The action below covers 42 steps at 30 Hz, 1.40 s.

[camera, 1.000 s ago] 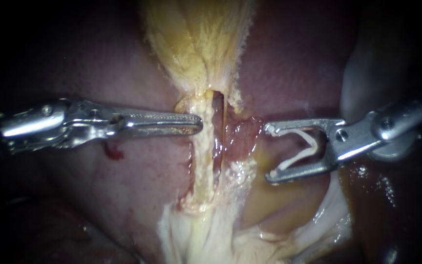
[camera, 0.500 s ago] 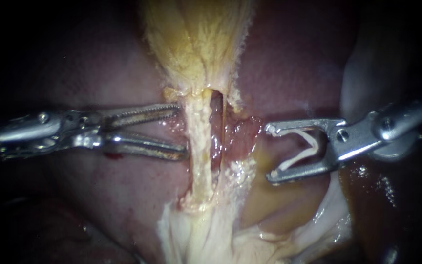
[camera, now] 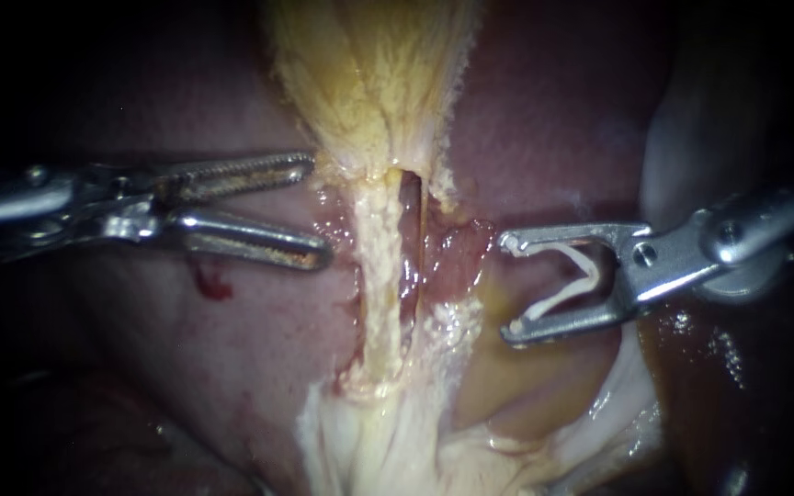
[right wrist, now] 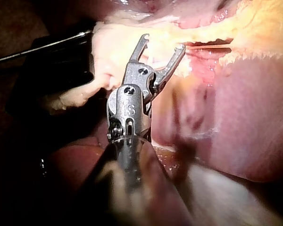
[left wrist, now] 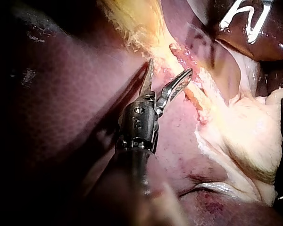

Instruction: Grabbing gallbladder

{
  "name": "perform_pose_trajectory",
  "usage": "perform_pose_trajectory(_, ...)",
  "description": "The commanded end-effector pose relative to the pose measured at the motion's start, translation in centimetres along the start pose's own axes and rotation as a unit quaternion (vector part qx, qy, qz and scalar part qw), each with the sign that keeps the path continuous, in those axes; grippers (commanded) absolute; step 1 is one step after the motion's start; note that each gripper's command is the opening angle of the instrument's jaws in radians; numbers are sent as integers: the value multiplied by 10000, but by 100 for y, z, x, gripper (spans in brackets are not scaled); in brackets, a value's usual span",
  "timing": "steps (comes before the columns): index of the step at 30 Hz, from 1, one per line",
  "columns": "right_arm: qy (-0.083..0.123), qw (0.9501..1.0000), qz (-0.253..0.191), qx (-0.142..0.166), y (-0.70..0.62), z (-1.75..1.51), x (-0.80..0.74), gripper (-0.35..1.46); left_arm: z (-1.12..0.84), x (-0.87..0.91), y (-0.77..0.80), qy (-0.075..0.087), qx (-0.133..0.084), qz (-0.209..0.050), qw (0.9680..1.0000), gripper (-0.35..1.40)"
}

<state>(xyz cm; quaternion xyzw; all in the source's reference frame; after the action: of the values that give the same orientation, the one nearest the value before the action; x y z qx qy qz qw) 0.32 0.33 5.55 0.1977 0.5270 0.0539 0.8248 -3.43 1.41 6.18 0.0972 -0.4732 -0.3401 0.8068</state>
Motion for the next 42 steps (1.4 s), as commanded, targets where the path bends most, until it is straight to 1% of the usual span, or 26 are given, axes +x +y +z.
perform_pose_trajectory(1, -1, 10000, 0, 0, 0, 0, 0, 47, 0, -1, 1, -2, 8, 35, 10000, 54)
perform_pose_trajectory(2, -1, 10000, 0, 0, 0, 0, 0, 47, 0, -2, 2, -46, 11, 56, 10000, 54)
perform_pose_trajectory(5, -1, 10000, -1, 0, 0, 0, 0, 47, 0, -5, 3, -74, -5, 133, 9999, 54)
perform_pose_trajectory(7, -1, 10000, -1, 0, 0, 0, 0, 47, 1, -6, 3, -74, -9, 129, 9999, 56)
perform_pose_trajectory(9, -1, 10000, -1, 0, 0, 0, 0, 47, 4, -7, 3, -74, -17, 214, 9997, 57)
perform_pose_trajectory(12, -1, 10000, -1, 0, 0, 0, 0, 47, 11, -8, 4, -74, -33, 269, 9996, 61)
perform_pose_trajectory(16, 0, 10000, -1, 1, 0, 0, 0, 47, 19, -6, 7, -77, -67, 304, 9995, 64)
perform_pose_trajectory(19, 0, 10000, -1, 1, 0, 0, 0, 47, 27, -2, 4, -78, 54, 318, 9994, 66)
perform_pose_trajectory(24, -1, 10000, -1, 1, 0, 0, 0, 47, 40, 5, -6, -79, 224, 347, 9991, 66)
perform_pose_trajectory(32, -1, 10000, 0, -1, 0, 1, 0, 47, 50, 15, -16, -80, 426, 404, 9982, 62)
perform_pose_trajectory(39, -1, 10000, -1, -1, 0, 1, 0, 47, 50, 12, -25, -79, 476, 417, 9980, 57)
perform_pose_trajectory(42, -1, 10000, 0, -1, 0, 1, 0, 47, 52, 11, -25, -79, 472, 416, 9980, 57)
